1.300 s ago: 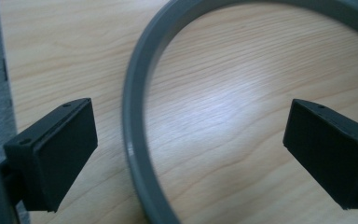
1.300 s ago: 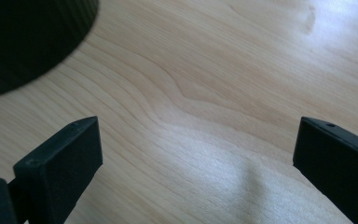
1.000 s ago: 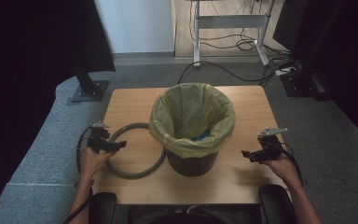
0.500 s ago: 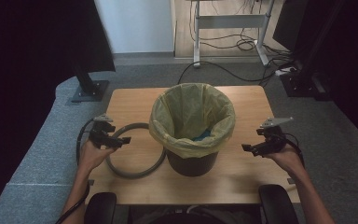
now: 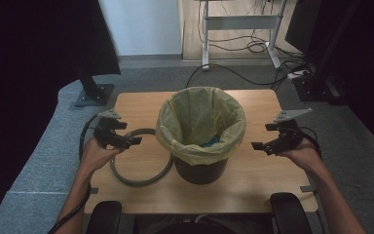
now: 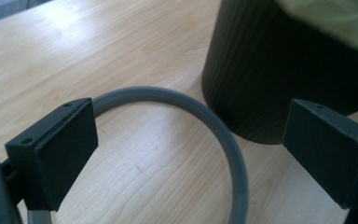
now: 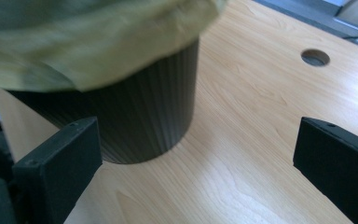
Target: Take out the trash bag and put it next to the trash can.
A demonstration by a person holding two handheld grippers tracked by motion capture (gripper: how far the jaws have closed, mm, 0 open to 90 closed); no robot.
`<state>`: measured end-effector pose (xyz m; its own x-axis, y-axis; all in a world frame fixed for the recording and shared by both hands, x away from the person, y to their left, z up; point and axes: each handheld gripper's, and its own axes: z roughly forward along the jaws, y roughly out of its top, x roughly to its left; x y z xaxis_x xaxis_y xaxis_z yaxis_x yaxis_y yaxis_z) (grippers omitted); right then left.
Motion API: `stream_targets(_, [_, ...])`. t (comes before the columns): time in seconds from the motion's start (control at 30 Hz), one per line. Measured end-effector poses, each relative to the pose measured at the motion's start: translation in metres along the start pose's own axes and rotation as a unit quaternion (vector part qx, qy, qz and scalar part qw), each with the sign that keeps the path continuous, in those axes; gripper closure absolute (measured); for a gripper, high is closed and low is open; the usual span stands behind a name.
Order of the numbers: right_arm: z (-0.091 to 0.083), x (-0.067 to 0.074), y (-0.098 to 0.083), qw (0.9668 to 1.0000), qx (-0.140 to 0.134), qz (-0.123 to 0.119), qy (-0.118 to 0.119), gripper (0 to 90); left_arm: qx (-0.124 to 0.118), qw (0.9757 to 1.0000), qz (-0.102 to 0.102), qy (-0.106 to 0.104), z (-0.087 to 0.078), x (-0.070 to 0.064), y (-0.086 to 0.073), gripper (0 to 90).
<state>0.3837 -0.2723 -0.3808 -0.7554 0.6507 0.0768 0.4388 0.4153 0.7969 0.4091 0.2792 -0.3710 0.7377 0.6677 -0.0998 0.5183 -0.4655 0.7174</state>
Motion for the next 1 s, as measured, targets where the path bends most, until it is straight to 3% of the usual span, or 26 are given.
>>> stream_targets(0.17, [-0.009, 0.006, 0.012, 0.9999, -0.003, -0.009, 0.009, 1.1, -0.007, 0.9996, 0.019, -0.021, -0.009, -0.007, 0.015, 3.9])
stream_targets(0.3, [-0.018, 0.013, 0.024, 0.9995, -0.009, -0.021, 0.020, 1.1, -0.009, 0.9988, 0.041, -0.024, -0.018, -0.016, 0.028, 4.1])
stream_targets(0.53, [-0.032, 0.031, 0.052, 0.9974, -0.008, -0.050, 0.051, 2.5, -0.025, 0.9951, 0.076, -0.058, -0.032, -0.037, 0.052, 4.6])
stream_targets(0.63, [-0.035, 0.035, 0.059, 0.9967, -0.007, -0.056, 0.059, 3.2, -0.032, 0.9927, 0.092, -0.070, -0.038, -0.047, 0.063, 4.8])
stream_targets(0.67, [-0.037, 0.040, 0.066, 0.9958, -0.007, -0.064, 0.065, 3.7, -0.033, 0.9905, 0.107, -0.081, -0.041, -0.055, 0.070, 4.9])
stream_targets(0.77, [-0.038, 0.045, 0.073, 0.9948, -0.009, -0.071, 0.072, 4.5, -0.029, 0.9885, 0.122, -0.084, -0.042, -0.065, 0.077, 5.1])
stream_targets(1.0, [-0.028, 0.064, 0.092, 0.9893, 0.001, -0.103, 0.104, 8.5, -0.018, 0.9779, 0.166, -0.125, -0.035, -0.093, 0.095, 5.4])
